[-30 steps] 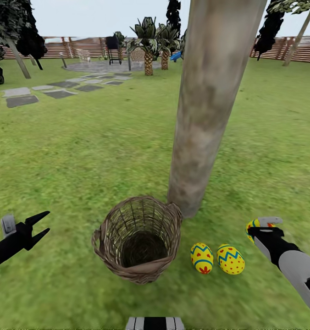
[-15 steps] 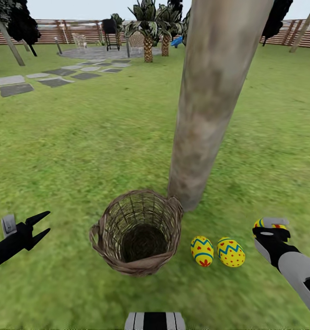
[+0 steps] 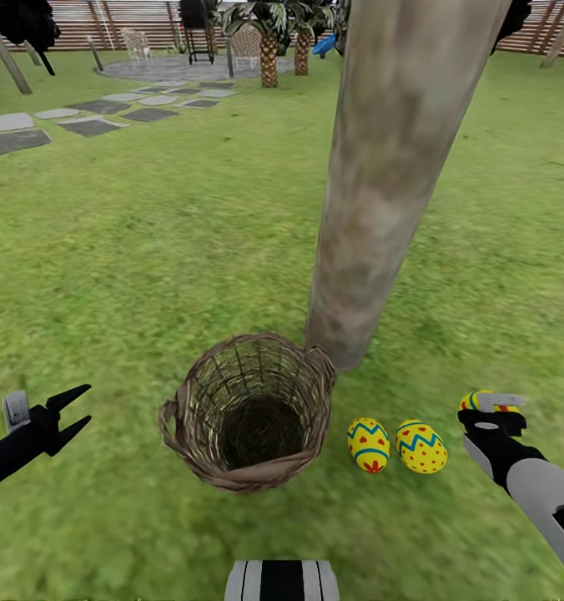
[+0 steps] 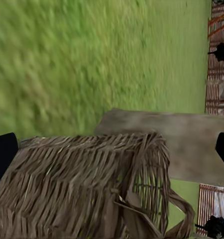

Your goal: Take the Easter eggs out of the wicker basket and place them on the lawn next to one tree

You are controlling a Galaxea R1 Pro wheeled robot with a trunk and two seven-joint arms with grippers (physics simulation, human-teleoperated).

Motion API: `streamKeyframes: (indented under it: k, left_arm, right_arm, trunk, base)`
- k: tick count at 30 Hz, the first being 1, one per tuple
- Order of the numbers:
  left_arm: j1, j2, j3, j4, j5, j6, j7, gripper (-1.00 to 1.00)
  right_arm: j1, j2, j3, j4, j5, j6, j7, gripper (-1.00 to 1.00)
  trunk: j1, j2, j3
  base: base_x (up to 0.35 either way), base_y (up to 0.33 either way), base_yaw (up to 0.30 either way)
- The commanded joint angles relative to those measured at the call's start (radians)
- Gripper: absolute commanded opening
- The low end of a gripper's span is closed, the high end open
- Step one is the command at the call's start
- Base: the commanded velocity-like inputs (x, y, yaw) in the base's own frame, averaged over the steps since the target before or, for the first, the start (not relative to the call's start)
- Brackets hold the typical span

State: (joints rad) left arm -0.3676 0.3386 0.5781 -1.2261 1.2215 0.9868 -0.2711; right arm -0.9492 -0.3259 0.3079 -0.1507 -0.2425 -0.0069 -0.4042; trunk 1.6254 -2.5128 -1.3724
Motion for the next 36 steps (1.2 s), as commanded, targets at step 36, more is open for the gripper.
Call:
streamKeyframes:
  k: [36]
  left_arm:
    - [-0.001, 0.003, 0.002, 0.0, -0.007, 0.006, -0.008, 1.0]
  right_arm:
    - [0.0, 0.003, 0.013, -0.007, -0.007, -0.005, -0.002, -1.0]
  trunk:
    - [0.016, -0.009, -0.14]
  base:
    - [0.0, 0.0, 0.0]
